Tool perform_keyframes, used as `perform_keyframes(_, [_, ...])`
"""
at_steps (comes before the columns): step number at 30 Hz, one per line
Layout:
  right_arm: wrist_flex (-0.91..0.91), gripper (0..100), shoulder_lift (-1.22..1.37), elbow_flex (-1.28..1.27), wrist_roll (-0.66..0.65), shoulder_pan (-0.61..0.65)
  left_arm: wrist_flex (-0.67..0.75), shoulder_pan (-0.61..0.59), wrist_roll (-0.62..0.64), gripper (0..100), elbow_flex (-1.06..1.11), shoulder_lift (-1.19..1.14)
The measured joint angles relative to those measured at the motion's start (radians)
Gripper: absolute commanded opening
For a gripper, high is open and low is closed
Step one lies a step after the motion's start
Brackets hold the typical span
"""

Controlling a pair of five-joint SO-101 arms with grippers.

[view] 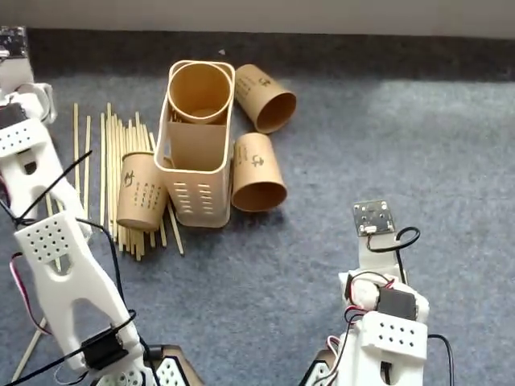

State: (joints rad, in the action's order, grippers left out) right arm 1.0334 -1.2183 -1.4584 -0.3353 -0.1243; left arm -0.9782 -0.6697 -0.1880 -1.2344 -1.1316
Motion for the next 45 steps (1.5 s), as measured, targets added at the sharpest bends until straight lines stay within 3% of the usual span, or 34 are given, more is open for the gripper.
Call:
perform_keyframes(6, [0.000,24.8,0.000,0.000,0.000,0.031,-0.198,-0.095,-0.068,27,0.002,0.106])
perform_keyframes(12, [0.000,24.8,0.000,0.000,0.000,0.035,-0.313,-0.095,-0.100,26,0.002,0.261])
perform_keyframes(16, [0.000,24.8,0.000,0.000,0.000,0.035,-0.371,-0.100,-0.172,21,0.002,0.331])
perform_keyframes(23, [0.000,24.8,0.000,0.000,0.000,0.035,-0.350,-0.123,-0.216,23,0.003,0.341])
perform_keyframes(32, [0.000,24.8,0.000,0.000,0.000,0.035,-0.423,-0.172,-0.143,23,0.003,0.256])
perform_keyframes(45, [0.000,24.8,0.000,0.000,0.000,0.035,-0.382,-0.192,-0.137,23,0.002,0.112])
